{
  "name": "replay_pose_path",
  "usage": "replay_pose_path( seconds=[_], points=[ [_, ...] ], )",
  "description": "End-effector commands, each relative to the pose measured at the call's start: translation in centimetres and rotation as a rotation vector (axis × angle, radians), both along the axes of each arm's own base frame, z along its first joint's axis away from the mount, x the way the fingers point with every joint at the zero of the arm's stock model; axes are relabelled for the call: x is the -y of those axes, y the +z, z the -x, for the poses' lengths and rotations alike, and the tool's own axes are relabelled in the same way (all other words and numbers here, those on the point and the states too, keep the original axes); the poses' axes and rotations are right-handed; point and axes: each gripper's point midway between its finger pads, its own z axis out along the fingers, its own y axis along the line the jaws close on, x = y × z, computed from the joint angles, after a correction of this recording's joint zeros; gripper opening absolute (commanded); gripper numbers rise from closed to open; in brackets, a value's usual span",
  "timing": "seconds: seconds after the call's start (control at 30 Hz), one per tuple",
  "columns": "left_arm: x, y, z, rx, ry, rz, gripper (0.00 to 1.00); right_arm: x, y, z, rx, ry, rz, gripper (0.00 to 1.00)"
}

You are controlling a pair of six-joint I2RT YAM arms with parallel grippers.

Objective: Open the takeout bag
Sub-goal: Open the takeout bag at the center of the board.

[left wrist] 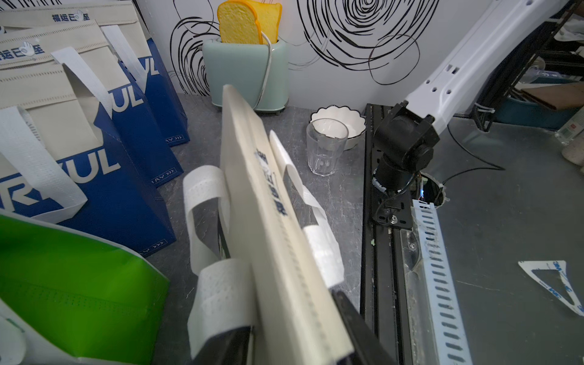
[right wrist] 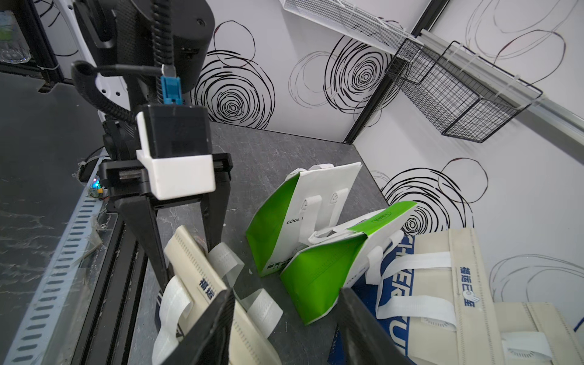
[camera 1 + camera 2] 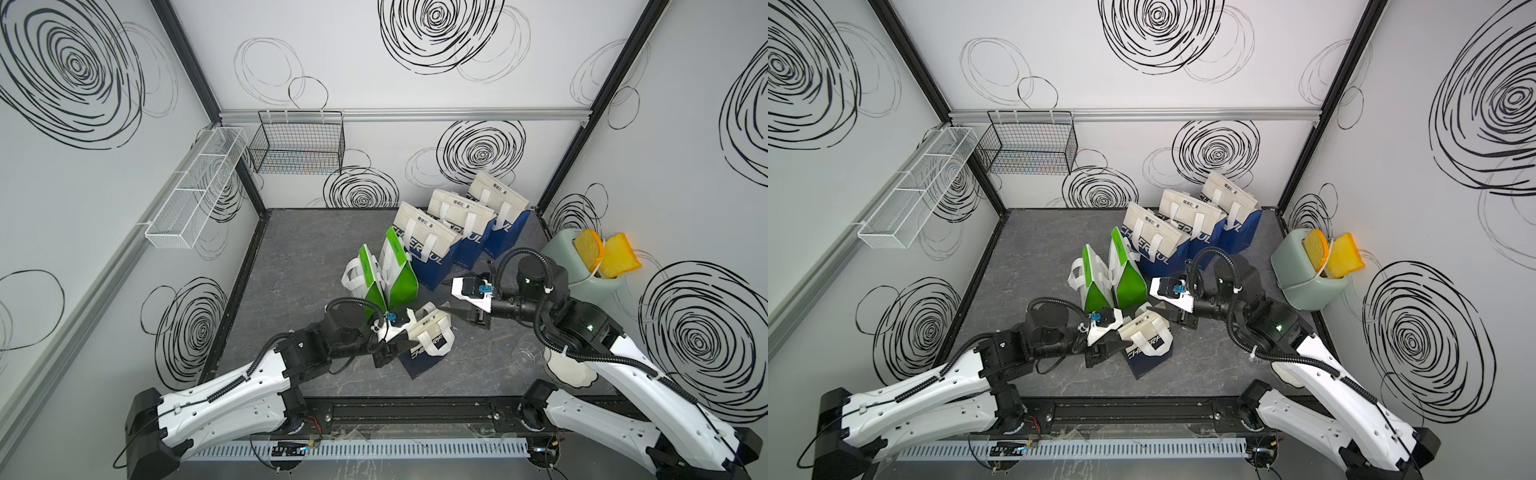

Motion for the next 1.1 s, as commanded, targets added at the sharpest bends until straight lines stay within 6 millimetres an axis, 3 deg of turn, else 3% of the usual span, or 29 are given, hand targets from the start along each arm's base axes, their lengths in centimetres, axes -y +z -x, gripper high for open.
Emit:
replay_pose_path(
  seconds=[0.0, 0.3, 0.5, 0.57, 0.8, 0.93, 1.07],
  points=[
    [-0.7, 0.7, -1.8, -0.011, 0.145, 0.053, 0.54, 0.1, 1.1, 0.3, 0.057, 0.012, -0.060, 0.56],
    [-1.4, 0.4, -1.8, -0.040, 0.267, 0.135, 0.62, 0.2, 1.3, 0.7, 0.128, 0.024, -0.107, 0.57],
    [-1.1, -0.8, -1.1, -0.085, 0.284, 0.231, 0.60, 0.1, 0.5, 0.7, 0.121, 0.030, -0.100, 0.57],
    [-1.1, -1.0, -0.8, -0.070, 0.277, 0.237, 0.56, 0.1, 0.4, 0.7, 0.116, 0.035, -0.098, 0.57],
    [-0.9, -1.2, -0.4, -0.052, 0.250, 0.255, 0.28, 0.1, -0.4, 1.1, 0.111, 0.054, -0.077, 0.57],
    [-0.7, -1.1, -0.4, -0.041, 0.246, 0.248, 0.21, 0.0, -0.4, 1.7, 0.133, 0.086, -0.082, 0.57],
    [-0.8, -0.2, -0.5, -0.023, 0.251, 0.263, 0.23, -0.2, -0.2, 2.2, 0.207, 0.107, -0.106, 0.57]
  ],
)
